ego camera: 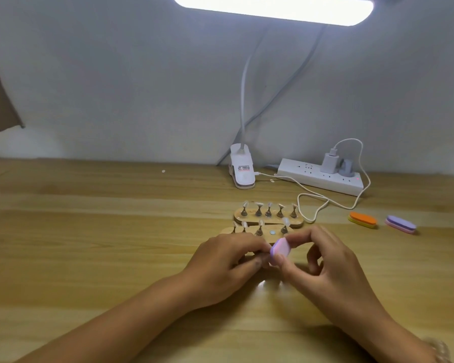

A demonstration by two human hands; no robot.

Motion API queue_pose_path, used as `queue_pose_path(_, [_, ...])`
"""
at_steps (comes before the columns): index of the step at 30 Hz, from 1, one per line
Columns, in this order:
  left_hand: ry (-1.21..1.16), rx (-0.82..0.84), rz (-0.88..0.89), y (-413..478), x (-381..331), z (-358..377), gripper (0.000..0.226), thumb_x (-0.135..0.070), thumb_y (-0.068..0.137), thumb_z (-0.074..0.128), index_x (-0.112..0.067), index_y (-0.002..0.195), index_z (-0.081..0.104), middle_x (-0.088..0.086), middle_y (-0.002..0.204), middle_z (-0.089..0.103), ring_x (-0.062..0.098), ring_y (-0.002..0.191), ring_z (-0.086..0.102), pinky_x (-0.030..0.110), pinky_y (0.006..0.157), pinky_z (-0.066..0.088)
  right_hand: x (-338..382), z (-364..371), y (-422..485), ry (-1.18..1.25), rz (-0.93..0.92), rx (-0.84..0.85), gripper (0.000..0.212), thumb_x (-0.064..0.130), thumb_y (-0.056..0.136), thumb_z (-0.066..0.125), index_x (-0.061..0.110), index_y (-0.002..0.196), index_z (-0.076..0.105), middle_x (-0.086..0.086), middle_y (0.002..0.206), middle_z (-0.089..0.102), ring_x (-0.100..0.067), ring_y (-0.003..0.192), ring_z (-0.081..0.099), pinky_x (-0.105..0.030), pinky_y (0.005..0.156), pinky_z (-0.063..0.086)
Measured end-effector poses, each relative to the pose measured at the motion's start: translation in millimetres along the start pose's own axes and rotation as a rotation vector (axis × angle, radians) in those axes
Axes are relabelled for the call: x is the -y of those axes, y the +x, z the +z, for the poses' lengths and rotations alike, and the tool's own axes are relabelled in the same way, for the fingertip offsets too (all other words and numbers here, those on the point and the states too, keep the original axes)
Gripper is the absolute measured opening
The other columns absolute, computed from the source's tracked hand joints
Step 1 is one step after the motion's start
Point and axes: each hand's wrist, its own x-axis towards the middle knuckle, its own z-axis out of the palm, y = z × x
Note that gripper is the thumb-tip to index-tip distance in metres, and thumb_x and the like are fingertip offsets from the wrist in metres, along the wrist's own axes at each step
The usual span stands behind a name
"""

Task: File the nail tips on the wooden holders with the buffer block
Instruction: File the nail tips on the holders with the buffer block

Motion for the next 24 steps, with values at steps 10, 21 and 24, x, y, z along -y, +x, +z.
queue_pose_path(10, [-0.082,-0.018,0.025,-1.3,0.1,1.5,0.013,-0.032,0.098,0.049,-0.029,0.104,0.060,-0.025,0.093,0.071,0.008,0.069,0.059,0.033,0.069,0.047,-5.6,-2.8,1.8,0.115,0.074,-0.082,0.012,0.027,0.082,0.075,0.032,0.089,0.066,0.019,0.096,0.065,-0.014,0.063,0.049,-0.012,0.054,0.039])
queue_pose_path(21, [-0.147,-0.003,0.001,-0.5,-3.9,-2.6,0.020,-0.028,0.093,0.050,-0.023,0.098,0.069,-0.007,0.082,0.067,0.009,0.059,0.054,0.042,0.063,0.050,2.7,-0.7,-2.0,-0.058,-0.129,0.039,0.027,0.038,0.076,0.074,0.028,0.099,0.065,0.017,0.095,0.060,-0.015,0.068,0.053,-0.016,0.056,0.039])
queue_pose_path(24, [-0.173,0.005,-0.015,0.1,-4.1,-2.7,0.020,-0.032,0.092,0.051,-0.025,0.095,0.070,-0.010,0.081,0.069,0.008,0.056,0.053,0.039,0.061,0.048,-2.7,-2.9,0.2,-0.017,-0.055,0.003,0.024,0.037,0.077,0.077,0.028,0.096,0.065,0.016,0.094,0.062,-0.017,0.069,0.054,-0.025,0.059,0.042])
